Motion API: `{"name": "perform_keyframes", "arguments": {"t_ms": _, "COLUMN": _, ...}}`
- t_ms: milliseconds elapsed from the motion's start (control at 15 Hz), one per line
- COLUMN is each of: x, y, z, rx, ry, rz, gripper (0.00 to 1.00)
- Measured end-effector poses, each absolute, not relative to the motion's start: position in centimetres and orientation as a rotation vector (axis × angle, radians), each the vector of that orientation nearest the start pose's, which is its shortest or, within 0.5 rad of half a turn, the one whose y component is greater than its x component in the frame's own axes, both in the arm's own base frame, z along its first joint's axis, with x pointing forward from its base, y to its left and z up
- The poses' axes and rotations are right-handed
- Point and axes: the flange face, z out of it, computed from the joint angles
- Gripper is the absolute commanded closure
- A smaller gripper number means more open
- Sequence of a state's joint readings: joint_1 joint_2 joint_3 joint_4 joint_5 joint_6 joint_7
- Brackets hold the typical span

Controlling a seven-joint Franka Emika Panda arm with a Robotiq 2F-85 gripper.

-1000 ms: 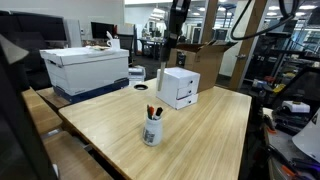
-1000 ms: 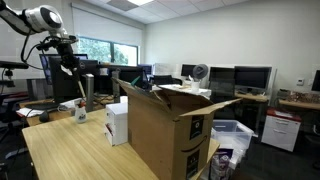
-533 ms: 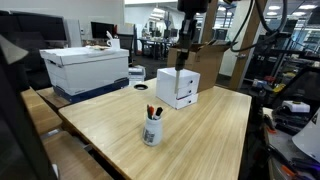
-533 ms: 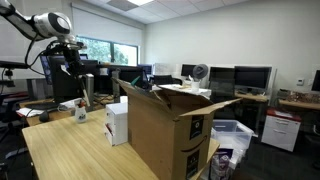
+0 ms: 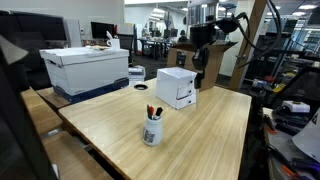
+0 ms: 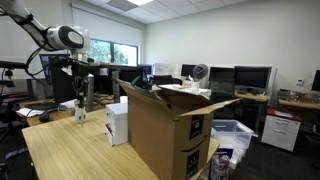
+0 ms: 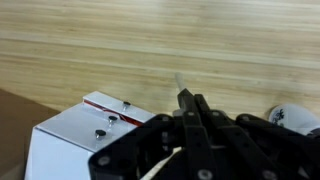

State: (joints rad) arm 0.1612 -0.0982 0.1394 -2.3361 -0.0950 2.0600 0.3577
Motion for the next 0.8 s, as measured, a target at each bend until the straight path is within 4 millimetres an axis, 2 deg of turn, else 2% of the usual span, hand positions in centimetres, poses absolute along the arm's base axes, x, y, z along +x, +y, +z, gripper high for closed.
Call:
{"name": "perform_keyframes", "arguments": {"t_ms": 333, "x": 44.9, "y": 11.7, "z": 35.5, "rx": -3.113, "ry": -0.044, "rz": 0.212, "gripper": 0.95}}
{"name": "perform_keyframes", "arguments": {"t_ms": 800, "x": 43.9, "y": 11.7, "z": 35.3, "rx": -3.078, "ry": -0.186, "rz": 0.04, "gripper": 0.95}}
